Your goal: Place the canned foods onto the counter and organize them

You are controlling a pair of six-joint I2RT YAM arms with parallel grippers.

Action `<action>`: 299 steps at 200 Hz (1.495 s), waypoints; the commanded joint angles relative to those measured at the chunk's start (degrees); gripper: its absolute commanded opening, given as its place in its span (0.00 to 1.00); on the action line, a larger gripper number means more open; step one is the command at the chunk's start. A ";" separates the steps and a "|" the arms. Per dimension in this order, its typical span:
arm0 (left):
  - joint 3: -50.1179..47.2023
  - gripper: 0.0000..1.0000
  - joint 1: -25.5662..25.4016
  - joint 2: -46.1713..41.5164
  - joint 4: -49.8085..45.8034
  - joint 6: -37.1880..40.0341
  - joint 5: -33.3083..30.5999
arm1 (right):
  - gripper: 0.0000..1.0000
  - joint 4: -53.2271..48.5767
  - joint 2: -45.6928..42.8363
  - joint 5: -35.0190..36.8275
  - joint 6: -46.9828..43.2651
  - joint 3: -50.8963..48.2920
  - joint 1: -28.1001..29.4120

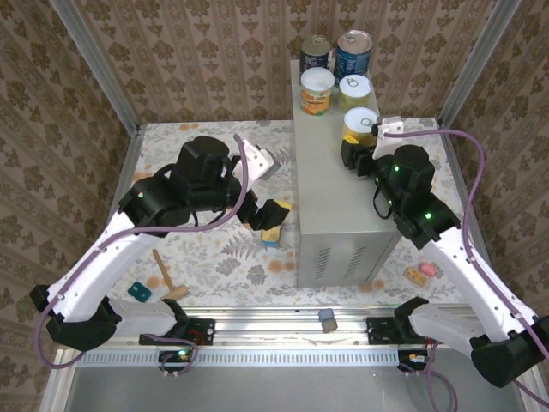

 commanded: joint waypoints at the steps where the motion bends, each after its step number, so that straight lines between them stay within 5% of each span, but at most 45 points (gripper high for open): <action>1: 0.73 1.00 0.74 0.45 1.73 -1.24 1.38 | 0.70 -2.53 2.26 -3.82 0.91 1.10 -1.92; 117: 2.80 1.00 1.01 3.06 13.15 -3.50 -0.96 | 0.69 -3.91 4.36 -7.31 -0.63 2.25 -3.31; 299: 1.36 1.00 0.87 5.47 16.80 -5.79 -3.15 | 0.73 -6.71 5.91 -10.32 -2.16 4.47 -6.66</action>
